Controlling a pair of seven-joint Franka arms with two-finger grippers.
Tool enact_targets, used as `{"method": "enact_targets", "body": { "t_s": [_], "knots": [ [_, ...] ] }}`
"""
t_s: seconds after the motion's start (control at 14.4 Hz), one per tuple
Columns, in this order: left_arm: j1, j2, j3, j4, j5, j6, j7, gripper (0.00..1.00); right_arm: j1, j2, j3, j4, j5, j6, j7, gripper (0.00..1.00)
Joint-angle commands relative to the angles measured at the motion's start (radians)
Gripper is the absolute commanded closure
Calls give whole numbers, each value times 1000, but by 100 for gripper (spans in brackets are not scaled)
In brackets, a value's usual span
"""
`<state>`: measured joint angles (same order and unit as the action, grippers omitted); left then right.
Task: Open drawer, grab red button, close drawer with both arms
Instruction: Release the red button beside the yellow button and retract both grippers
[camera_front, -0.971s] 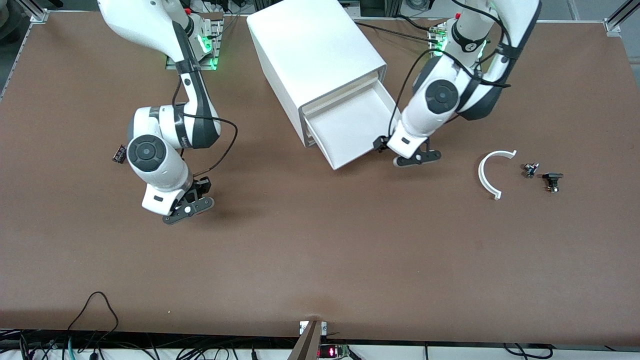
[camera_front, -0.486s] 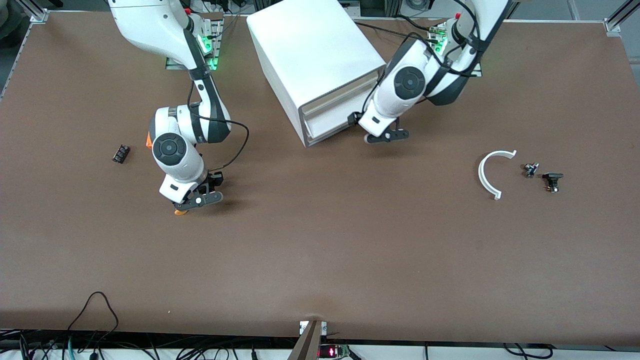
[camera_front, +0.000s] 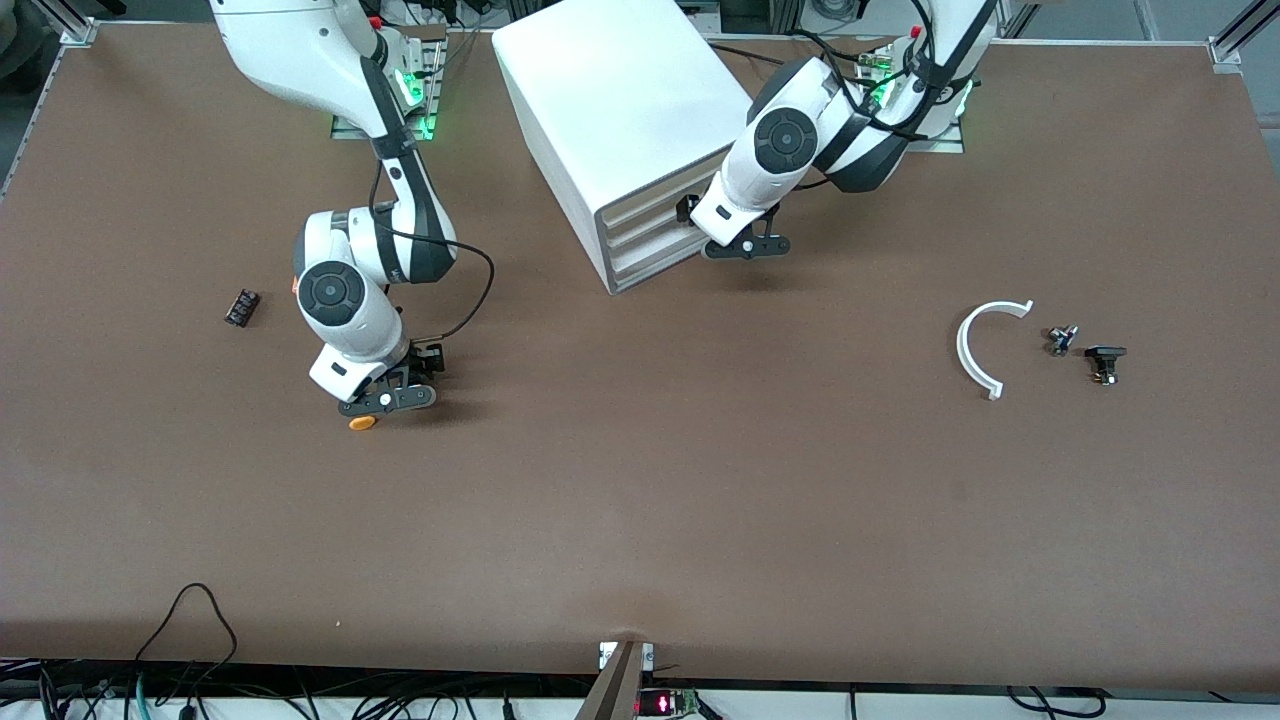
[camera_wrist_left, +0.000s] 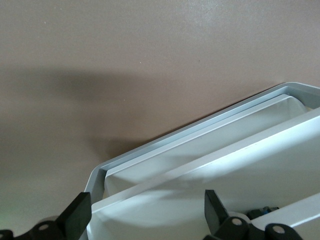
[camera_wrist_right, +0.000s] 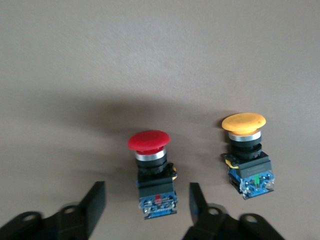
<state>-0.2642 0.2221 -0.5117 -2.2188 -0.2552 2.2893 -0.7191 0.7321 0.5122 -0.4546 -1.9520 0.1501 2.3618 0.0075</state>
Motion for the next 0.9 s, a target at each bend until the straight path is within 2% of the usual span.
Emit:
{"method": "enact_targets", "body": {
  "t_s": [0.0,0.14,0.28,0.42,0.49,0.62,0.69,0.83],
  "knots": [
    [74,-47,33,-1,25,61,20,0,-23,-57,19,69,3,-139,19,0],
    [131,-70,97,54,60,59,56,0,-49,-61,19,174,0,-275,20,0],
    [163,-105,171,100,62,18,181,0,-69,-58,20,272,2,-393,20,0],
    [209,-183,209,131,63,-80,269,0,-111,-63,25,359,-4,-499,19,0],
    [227,-200,216,171,68,-171,274,0,-134,-64,39,411,-4,-560,19,0],
    [279,-187,222,371,159,-426,282,0,-207,-81,97,511,-9,-671,22,0],
    [284,-178,216,440,224,-508,285,0,-251,-102,138,536,-12,-717,28,0],
    [302,-182,231,517,264,-617,353,0,-362,-174,224,542,-46,-742,69,0]
  ]
}}
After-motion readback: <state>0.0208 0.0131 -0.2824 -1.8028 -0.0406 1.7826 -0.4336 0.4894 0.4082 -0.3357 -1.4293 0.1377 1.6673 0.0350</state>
